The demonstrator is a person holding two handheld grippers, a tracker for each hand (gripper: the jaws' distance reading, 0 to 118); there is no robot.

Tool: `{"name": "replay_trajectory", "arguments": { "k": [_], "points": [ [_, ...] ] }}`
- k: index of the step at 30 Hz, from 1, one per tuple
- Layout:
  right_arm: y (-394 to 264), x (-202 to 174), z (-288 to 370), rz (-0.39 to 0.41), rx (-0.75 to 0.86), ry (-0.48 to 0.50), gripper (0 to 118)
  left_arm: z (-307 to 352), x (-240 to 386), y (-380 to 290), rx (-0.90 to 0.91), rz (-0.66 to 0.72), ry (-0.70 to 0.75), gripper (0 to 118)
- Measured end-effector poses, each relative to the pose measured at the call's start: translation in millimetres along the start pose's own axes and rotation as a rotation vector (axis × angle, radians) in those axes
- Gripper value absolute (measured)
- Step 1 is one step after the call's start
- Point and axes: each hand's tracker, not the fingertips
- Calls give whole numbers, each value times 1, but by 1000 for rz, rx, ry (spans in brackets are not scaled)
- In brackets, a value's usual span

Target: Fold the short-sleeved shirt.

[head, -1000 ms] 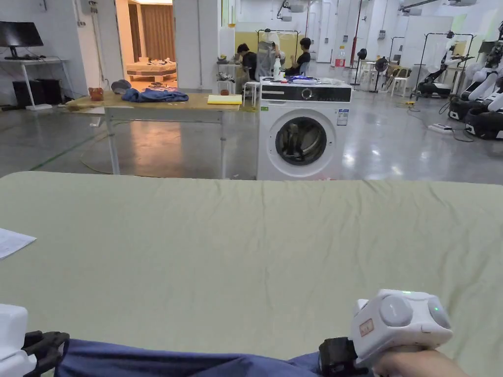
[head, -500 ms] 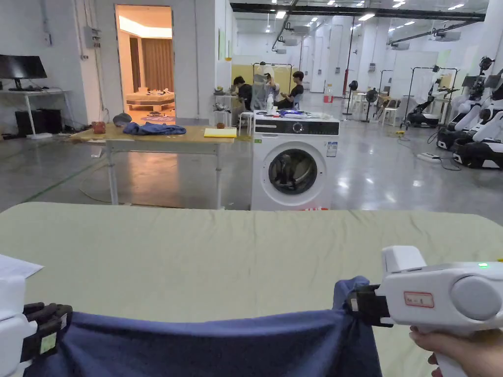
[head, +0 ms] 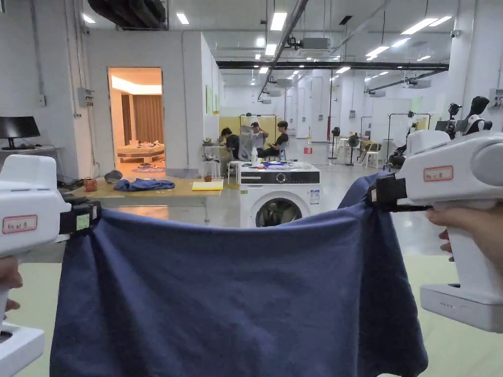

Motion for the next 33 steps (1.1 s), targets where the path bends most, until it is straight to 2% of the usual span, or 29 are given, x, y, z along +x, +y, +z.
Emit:
{"name": "replay_trajectory", "arguments": {
  "k": [2, 6, 13, 17, 20, 23, 26, 28, 31, 33],
  "points": [
    [27, -2, 0, 3, 26, -16, 1, -11, 4, 23, 27, -8, 17, 0],
    [79, -5, -17, 60, 70, -77, 1, -41, 6, 65, 66, -20, 46, 0],
    [155, -4, -65, 104, 180, -175, 1, -108, 7, 122, 124, -12, 119, 0],
    [180, -8, -92, 145, 220, -240, 1, -147, 7, 137, 142, 24, 146, 0],
    [177, -11, -113, 211, 227, -289, 1, -174, 12, 132, 135, 3, 174, 0],
    [146, -10, -141, 233, 195, -314, 1, -197, 20, 104, 106, -25, 174, 0],
    [80, 4, -175, 222, 87, -327, 1, -218, 30, 46, -9, 4, 132, 0],
    [18, 15, -192, 177, -4, -323, 1, -228, 39, -8, -91, 32, 93, 0],
    [-98, 35, -208, 49, -154, -277, 1, -226, 55, -108, -263, 57, 48, 0],
    [-179, 47, -209, 28, -278, -292, 1, -216, 62, -176, -361, 42, 33, 0]
  ]
}}
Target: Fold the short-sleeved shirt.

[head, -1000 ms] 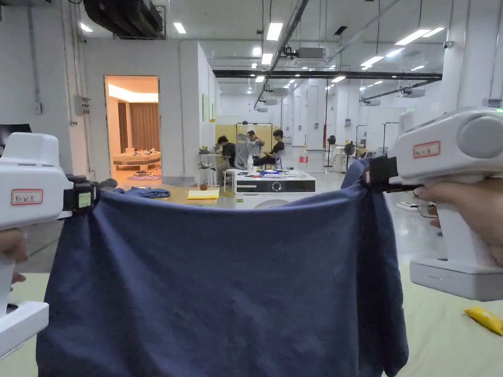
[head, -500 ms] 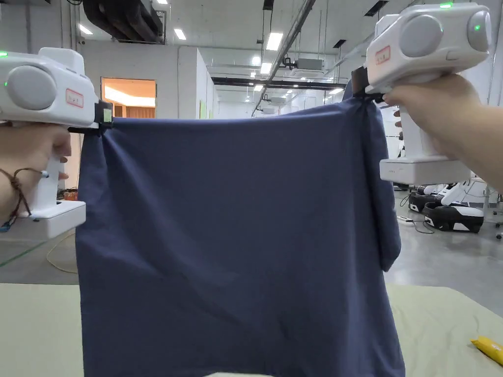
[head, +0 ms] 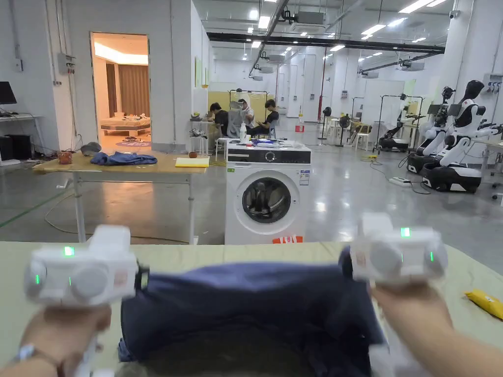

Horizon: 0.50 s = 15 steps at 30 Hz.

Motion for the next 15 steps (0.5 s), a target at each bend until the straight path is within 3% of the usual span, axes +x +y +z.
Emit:
{"name": "replay_trajectory", "arguments": {
  "k": [3, 6, 9, 11, 15],
  "points": [
    [-108, 5, 2, 31, -131, 47, 1, 4, 2, -87, -110, 20, -58, 0],
    [-186, 21, 33, -36, -195, 127, 1, 38, 2, -157, -151, 35, -119, 0],
    [-240, 34, 91, -120, -192, 150, 1, 93, 6, -205, -135, -53, -150, 0],
    [-264, 39, 137, -102, -175, 149, 1, 136, 6, -230, -84, -109, -102, 0],
    [-293, 40, 220, -54, -156, 174, 1, 213, -13, -260, -72, 89, -133, 0]
  ]
}}
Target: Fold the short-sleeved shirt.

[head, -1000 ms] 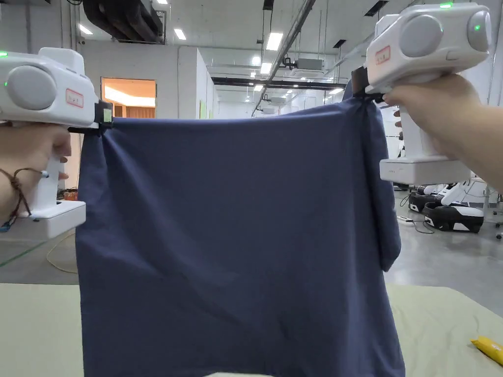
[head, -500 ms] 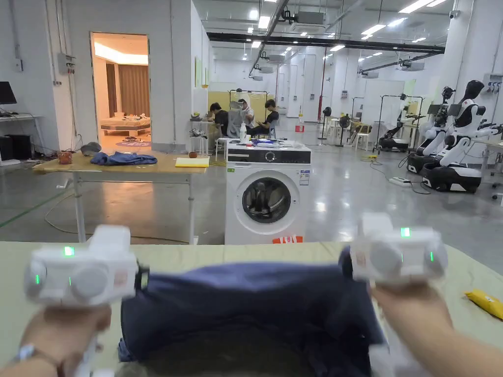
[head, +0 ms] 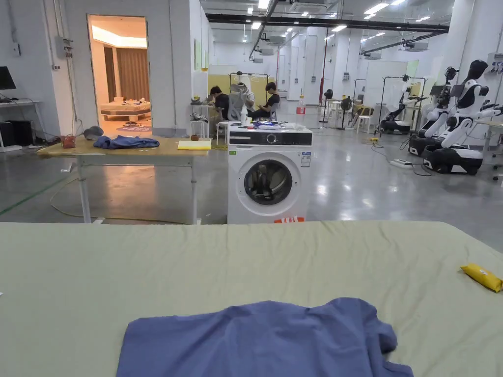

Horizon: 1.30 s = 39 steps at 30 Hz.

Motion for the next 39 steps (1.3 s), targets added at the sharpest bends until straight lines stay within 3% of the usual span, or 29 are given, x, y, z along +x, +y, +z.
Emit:
{"name": "replay_trajectory", "arguments": {
  "k": [7, 11, 14, 15, 16, 17, 18, 19, 20, 25, 26, 27, 28, 29, 30, 31, 32, 35, 37, 39],
  "points": [
    [-15, -17, 57, -35, -55, 14, 1, 63, -3, -12, -55, 1, 4, 0],
    [-10, -15, 25, -42, -108, -2, 1, 34, -8, -11, -104, 39, 16, 0],
    [-7, -9, -16, -101, -201, 6, 2, -1, -19, -15, -151, 103, -4, 1],
    [-8, -8, -22, -157, -174, 7, 6, -9, -21, -15, -154, 121, -5, 7],
    [-7, -2, -28, -194, -161, 22, 16, -13, -22, -16, -151, 142, -19, 18],
    [-5, -1, -30, -219, -147, 50, 52, -14, -21, -15, -136, 139, 0, 55],
    [-2, -4, -27, -219, -137, 53, 84, -11, -18, -13, -99, 161, 29, 79],
    [2, -8, -20, -223, -101, 40, 108, -6, -16, -8, -67, 172, 29, 89],
    [7, -9, -9, -225, -26, 52, 118, 1, -14, -1, -24, 185, -12, 89],
    [39, -34, 45, -115, 254, 69, 117, 45, 11, 36, 203, 130, -14, 89],
    [41, -39, 56, -106, 354, 86, 111, 58, 16, 38, 294, 110, -19, 85],
    [40, -43, 68, -102, 477, 120, 99, 70, 22, 40, 400, 94, -18, 77],
    [40, -48, 76, -89, 575, 136, 79, 77, 26, 39, 485, 72, 5, 58],
    [41, -54, 79, -58, 640, 112, 38, 82, 32, 40, 547, 43, 18, 14],
    [43, -60, 79, -43, 661, 84, 6, 85, 37, 41, 561, 17, 46, 0],
    [47, -64, 77, -34, 651, 33, 0, 83, 38, 41, 552, 2, 102, 0],
    [49, -67, 74, -44, 641, 10, 0, 83, 40, 45, 556, 4, 84, 0],
    [59, -64, 61, -123, 626, 106, 0, 69, 36, 63, 486, 25, 6, 0],
    [68, -60, 50, -136, 605, 86, 0, 46, 26, 86, 465, 16, 31, 0],
    [73, -58, 41, -138, 594, 84, 0, -1, 4, 122, 312, 16, 47, 0]
  ]
}}
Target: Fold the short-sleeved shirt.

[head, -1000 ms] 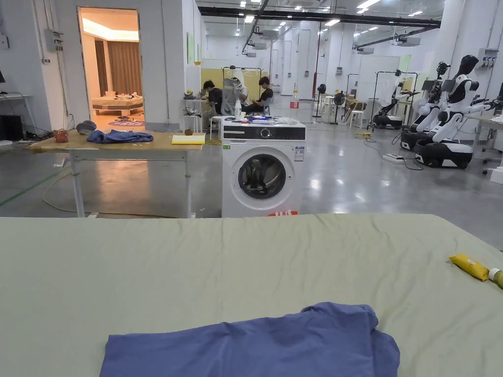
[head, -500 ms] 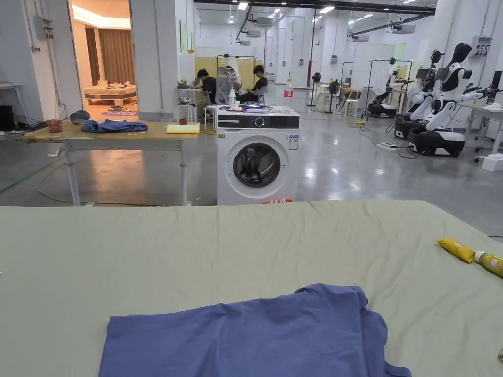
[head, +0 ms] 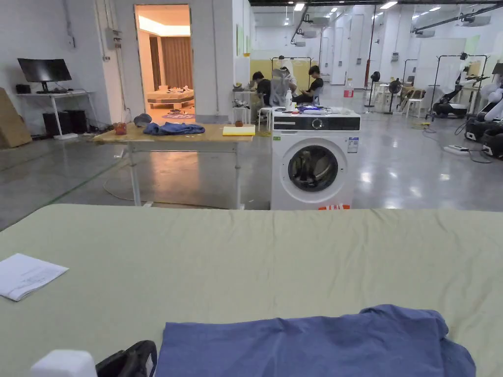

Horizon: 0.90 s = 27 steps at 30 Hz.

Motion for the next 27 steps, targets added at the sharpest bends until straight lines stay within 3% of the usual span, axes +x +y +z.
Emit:
{"name": "replay_trajectory", "arguments": {
  "k": [4, 6, 7, 8, 9, 10, 14, 16, 17, 19, 20, 22, 23, 24, 27],
  "points": [
    [-1, 7, -22, 32, -50, 4, 0, -148, -54, 16, -335, 62, 44, 0],
    [-1, 11, -32, 32, -74, 21, 0, -207, -79, 12, -420, 101, 29, 4],
    [-2, 12, -36, 33, -90, 25, 0, -235, -89, 9, -440, 115, 40, 16],
    [-3, 14, -42, 36, -103, 24, 0, -258, -95, 3, -474, 118, 73, 59],
    [-3, 17, -44, 35, -108, 24, 0, -277, -99, -3, -513, 94, 93, 88],
    [-5, 18, -48, 34, -117, 23, 0, -295, -102, -11, -510, 74, 107, 101],
    [-15, 28, -62, 56, -148, 9, 0, -345, -103, -45, -601, -10, 109, 101],
    [-18, 32, -67, 69, -163, 4, 0, -359, -105, -70, -704, -8, 212, 100],
    [-19, 35, -67, 70, -168, 1, 0, -354, -96, -74, -622, -65, 183, 102],
    [-20, 39, -70, 73, -174, 0, 0, -353, -84, -70, -624, -84, 245, 99],
    [-20, 42, -71, 75, -175, -1, 0, -347, -75, -68, -619, -110, 248, 85],
    [-20, 48, -75, 68, -174, 0, 0, -332, -62, -64, -579, -155, 196, 48],
    [-19, 55, -81, 38, -175, 6, 0, -327, -58, -60, -562, -194, 170, 11],
    [-17, 63, -89, -4, -187, 18, 0, -322, -54, -59, -567, -208, 141, 0],
    [-7, 96, -129, -61, -196, 28, 0, -308, -58, -46, -561, -175, 113, 0]
  ]
}}
